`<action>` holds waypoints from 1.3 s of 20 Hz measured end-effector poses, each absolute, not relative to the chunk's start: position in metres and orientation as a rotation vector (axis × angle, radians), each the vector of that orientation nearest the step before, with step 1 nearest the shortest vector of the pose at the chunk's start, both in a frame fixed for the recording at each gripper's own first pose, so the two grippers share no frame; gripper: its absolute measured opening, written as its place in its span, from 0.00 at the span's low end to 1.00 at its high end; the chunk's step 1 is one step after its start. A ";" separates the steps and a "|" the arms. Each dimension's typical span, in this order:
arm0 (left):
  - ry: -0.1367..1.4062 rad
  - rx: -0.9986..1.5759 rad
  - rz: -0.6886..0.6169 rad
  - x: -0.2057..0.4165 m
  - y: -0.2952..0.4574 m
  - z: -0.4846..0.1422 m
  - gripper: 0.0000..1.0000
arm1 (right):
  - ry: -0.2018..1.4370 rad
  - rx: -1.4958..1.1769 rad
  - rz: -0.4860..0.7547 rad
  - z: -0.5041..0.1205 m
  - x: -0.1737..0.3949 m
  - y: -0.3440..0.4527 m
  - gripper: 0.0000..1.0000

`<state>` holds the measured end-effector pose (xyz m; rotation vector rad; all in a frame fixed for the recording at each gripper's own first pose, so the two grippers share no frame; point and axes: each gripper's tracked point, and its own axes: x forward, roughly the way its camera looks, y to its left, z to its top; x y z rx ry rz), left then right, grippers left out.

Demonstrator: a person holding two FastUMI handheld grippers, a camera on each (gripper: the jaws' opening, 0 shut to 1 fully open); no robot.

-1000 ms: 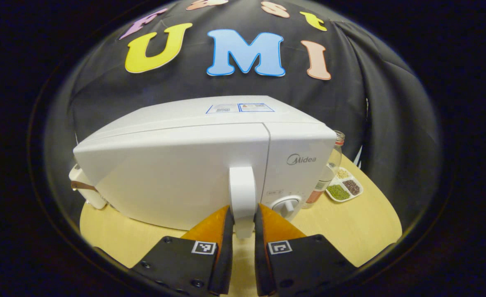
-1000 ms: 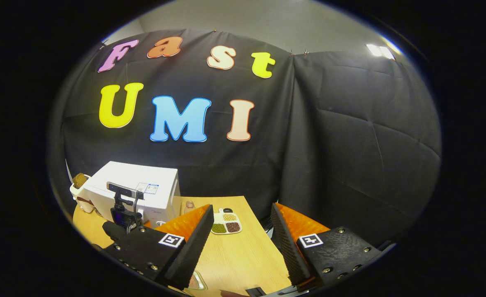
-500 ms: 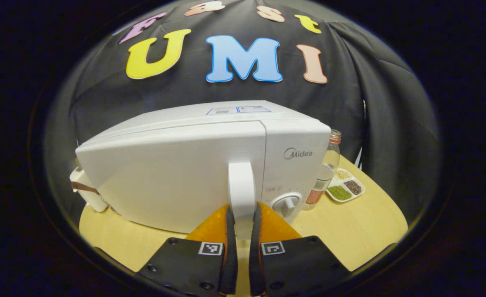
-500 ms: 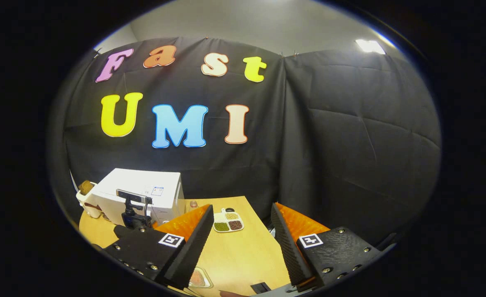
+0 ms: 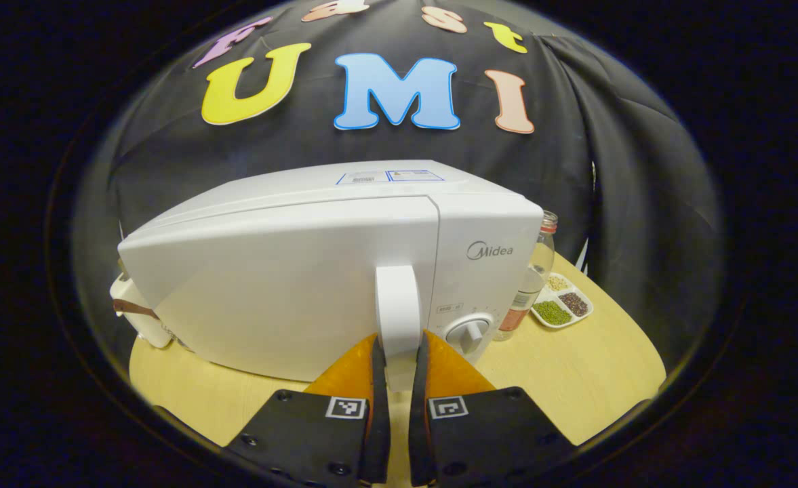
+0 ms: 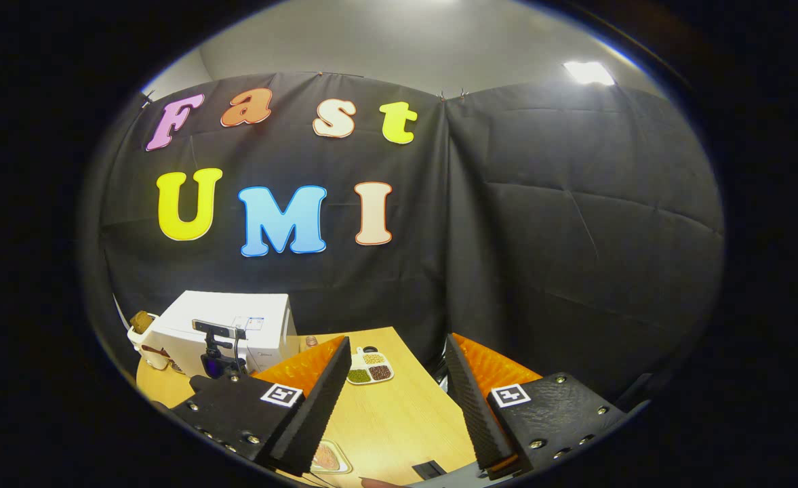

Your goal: Open the microwave oven with the left hand, put the food in, and close the microwave oven.

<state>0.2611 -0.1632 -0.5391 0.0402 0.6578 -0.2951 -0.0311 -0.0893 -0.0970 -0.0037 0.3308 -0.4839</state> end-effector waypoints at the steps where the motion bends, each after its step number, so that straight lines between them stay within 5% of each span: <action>1: 0.658 0.041 -0.298 0.261 -0.163 -0.539 0.20 | 0.326 -0.009 -0.496 -0.095 -0.035 -0.092 0.86; 13: 0.667 0.010 -0.353 0.259 -0.164 -0.539 0.17 | 0.321 0.041 -0.573 -0.103 -0.066 -0.107 0.86; 17: 0.639 0.033 -0.350 0.211 -0.145 -0.532 0.17 | 0.323 0.054 -0.567 -0.110 -0.067 -0.106 0.86; 26: 0.644 0.034 -0.363 0.120 -0.074 -0.519 0.17 | 0.349 0.079 -0.364 -0.127 -0.058 -0.083 0.86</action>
